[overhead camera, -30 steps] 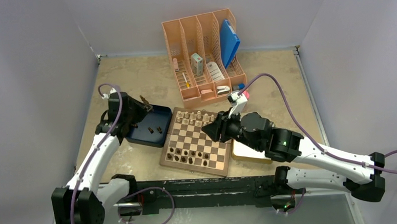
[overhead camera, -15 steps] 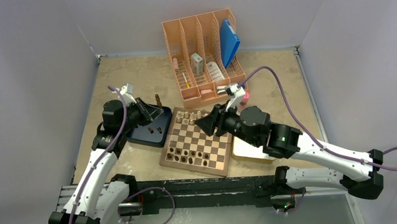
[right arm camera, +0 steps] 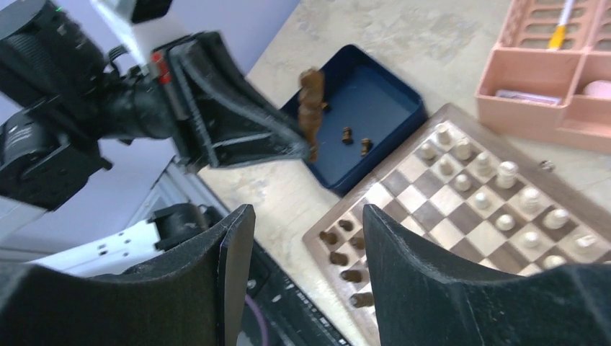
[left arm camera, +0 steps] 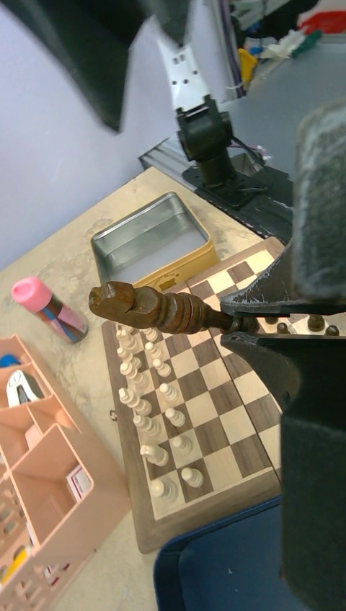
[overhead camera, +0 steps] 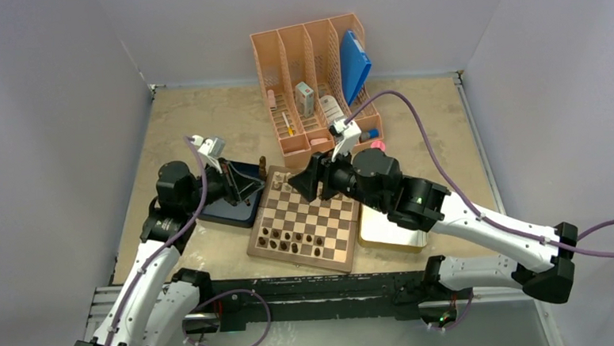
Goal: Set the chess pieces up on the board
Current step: Pick up the chess piece from the storage box.
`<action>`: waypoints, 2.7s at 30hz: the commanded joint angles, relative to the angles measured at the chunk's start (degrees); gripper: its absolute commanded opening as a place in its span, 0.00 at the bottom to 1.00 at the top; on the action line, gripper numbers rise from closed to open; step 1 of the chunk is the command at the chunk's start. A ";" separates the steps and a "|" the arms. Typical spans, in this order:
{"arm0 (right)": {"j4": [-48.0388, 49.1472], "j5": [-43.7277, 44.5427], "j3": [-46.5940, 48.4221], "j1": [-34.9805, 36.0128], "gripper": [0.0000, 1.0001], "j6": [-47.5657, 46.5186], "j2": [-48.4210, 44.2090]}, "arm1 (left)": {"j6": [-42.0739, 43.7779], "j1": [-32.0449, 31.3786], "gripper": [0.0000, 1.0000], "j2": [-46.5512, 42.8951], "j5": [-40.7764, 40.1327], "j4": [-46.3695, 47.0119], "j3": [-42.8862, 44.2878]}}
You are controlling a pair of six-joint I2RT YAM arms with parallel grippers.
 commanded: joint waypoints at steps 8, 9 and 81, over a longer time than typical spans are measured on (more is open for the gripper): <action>0.66 -12.59 4.67 -9.00 0.63 -11.80 0.26 | 7.83 -0.99 0.00 -1.63 15.52 10.41 -4.58; -0.06 -13.28 5.38 -9.25 0.63 -12.51 1.39 | 8.41 -1.10 0.00 -1.74 16.60 10.76 -4.54; 4.41 -3.22 -4.71 -8.95 0.12 -12.92 3.71 | 5.02 -2.10 0.00 2.99 1.78 0.62 -1.76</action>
